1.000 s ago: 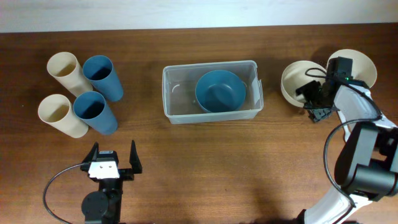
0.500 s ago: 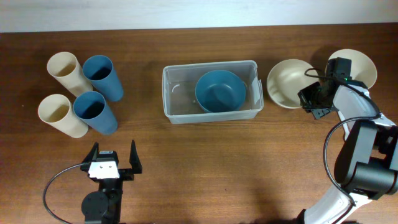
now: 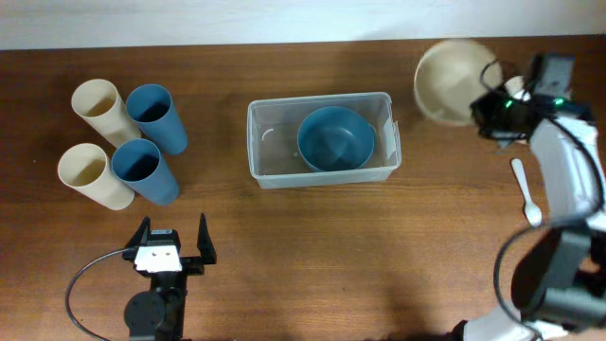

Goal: Pack container
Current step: 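Grasp the front cream bowl rim with the right gripper and lift, then lower the cream bowl onto the blue bowl and open the right gripper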

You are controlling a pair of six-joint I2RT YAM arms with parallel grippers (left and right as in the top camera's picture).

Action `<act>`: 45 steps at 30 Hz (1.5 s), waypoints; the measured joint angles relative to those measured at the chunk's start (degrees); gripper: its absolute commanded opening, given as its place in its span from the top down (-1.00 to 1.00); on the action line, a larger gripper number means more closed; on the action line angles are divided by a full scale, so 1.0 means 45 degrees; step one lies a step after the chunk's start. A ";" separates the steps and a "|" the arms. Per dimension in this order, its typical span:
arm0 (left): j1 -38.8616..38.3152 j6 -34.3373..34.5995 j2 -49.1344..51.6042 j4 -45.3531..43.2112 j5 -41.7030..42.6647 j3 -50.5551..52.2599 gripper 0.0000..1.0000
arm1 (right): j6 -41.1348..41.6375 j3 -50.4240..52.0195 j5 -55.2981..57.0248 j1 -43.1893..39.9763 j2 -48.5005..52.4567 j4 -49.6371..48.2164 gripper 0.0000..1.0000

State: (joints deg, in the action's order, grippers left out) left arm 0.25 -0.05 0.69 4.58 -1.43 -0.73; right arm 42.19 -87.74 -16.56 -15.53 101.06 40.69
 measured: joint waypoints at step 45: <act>0.0000 0.0000 0.0000 0.0000 0.0000 0.0000 -0.99 | -0.4711 -0.1525 -0.0947 0.5435 0.1860 0.3512 0.92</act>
State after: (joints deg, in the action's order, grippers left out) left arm 0.25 -0.05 0.69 4.58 -1.43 -0.73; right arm 20.99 -94.61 -20.82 8.93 109.43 56.49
